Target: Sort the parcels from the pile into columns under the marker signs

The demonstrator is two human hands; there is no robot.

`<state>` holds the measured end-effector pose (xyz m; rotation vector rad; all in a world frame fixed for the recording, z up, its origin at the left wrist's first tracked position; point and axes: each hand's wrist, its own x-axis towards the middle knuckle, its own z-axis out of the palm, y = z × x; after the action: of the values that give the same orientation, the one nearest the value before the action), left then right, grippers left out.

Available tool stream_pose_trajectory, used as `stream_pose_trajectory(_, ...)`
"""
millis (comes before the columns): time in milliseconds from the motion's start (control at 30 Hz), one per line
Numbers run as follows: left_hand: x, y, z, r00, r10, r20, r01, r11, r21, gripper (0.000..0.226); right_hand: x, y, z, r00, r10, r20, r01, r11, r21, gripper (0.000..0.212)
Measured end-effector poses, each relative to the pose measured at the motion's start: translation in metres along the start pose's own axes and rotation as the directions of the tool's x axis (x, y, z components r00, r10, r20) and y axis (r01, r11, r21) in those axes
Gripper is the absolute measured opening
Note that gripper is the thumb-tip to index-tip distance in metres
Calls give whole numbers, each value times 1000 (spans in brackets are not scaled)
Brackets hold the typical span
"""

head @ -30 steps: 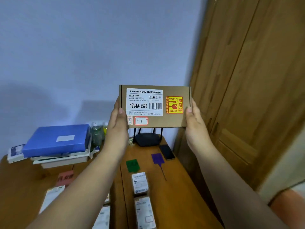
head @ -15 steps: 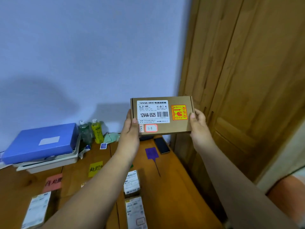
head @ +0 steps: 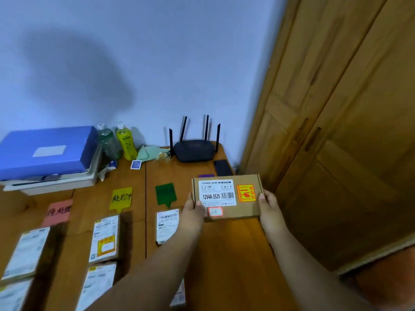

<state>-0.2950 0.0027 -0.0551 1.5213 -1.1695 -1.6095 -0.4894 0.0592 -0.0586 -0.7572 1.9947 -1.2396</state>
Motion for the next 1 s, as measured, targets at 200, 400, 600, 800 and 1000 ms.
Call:
stream_pose_trajectory(200,48,-63,32,983,-155,-100,163,984,77,38,46,74,20,991,134,-7,-131,962,-237,43)
stream_pose_trajectory(400,82,-109,43,955,-157,-251,240,907,346,38,72,110,43,988,152,21,-130,902,-411,48)
stream_pose_trajectory(600,79,-109,52,991,-103,-86,123,448,885,50,88,131,56,980,185,67,-119,829,-546,50)
stream_pose_trajectory(800,94,-123,52,919,-196,-342,261,953,154,36,90,136,60,975,208,74,-126,799,-589,51)
stream_pose_trajectory(1000,97,-119,46,936,-248,-248,303,929,212,59,88,131,56,973,206,104,-110,812,-573,60)
